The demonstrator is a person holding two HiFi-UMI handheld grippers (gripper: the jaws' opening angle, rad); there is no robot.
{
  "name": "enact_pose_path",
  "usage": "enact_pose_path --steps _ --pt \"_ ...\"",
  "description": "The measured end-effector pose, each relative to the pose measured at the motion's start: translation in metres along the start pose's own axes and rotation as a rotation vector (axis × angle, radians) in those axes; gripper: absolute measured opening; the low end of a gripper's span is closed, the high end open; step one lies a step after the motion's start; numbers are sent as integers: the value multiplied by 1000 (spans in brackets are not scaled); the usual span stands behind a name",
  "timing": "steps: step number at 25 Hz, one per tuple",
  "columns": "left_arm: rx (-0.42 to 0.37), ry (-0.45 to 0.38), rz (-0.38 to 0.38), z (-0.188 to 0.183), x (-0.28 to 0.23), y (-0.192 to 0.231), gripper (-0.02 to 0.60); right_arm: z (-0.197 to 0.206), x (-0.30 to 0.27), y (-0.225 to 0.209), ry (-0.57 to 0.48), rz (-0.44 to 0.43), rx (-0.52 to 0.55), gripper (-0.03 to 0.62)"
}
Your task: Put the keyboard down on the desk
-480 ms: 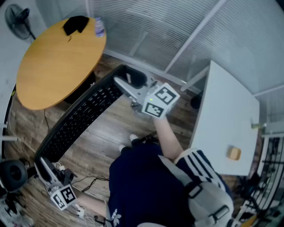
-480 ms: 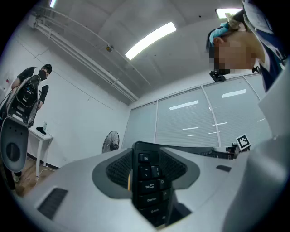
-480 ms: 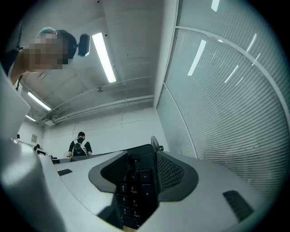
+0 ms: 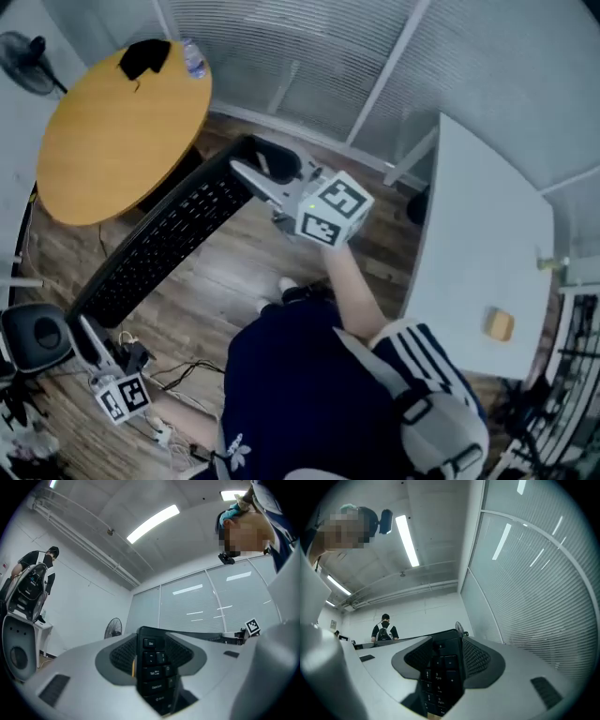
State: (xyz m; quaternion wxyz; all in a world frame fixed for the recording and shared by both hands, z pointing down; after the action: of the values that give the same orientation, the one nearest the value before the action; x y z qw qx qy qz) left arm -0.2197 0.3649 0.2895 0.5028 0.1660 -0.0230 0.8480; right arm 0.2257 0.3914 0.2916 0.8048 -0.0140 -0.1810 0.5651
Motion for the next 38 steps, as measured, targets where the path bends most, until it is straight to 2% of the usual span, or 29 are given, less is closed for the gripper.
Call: enact_pose_path --steps 5,11,15,20,29,38 --pt "19 25 35 5 -33 21 186 -6 -17 -5 10 76 29 196" --pt "33 34 7 -2 -19 18 186 -19 -22 5 30 46 73 196" --pt "38 34 14 -5 -24 24 186 -21 -26 6 37 61 85 196" --pt "38 42 21 10 -27 26 186 -6 -24 -2 36 69 74 196" --pt "56 40 46 9 -30 25 186 -17 -20 10 37 106 136 198" --pt "56 48 16 16 -27 27 186 -6 -24 0 43 95 117 198"
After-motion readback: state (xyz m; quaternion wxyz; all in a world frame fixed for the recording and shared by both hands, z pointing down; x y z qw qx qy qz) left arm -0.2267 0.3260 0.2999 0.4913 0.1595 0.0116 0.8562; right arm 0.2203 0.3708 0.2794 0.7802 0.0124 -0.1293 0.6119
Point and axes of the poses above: the fingertips, and each gripper's own axes: x backward along the fingers, y to its left, z out of its underside, the point moved 4 cm from there along x, backward along the fingers, and after that the axes turned 6 degrees about -y, right-handed, at the moved point
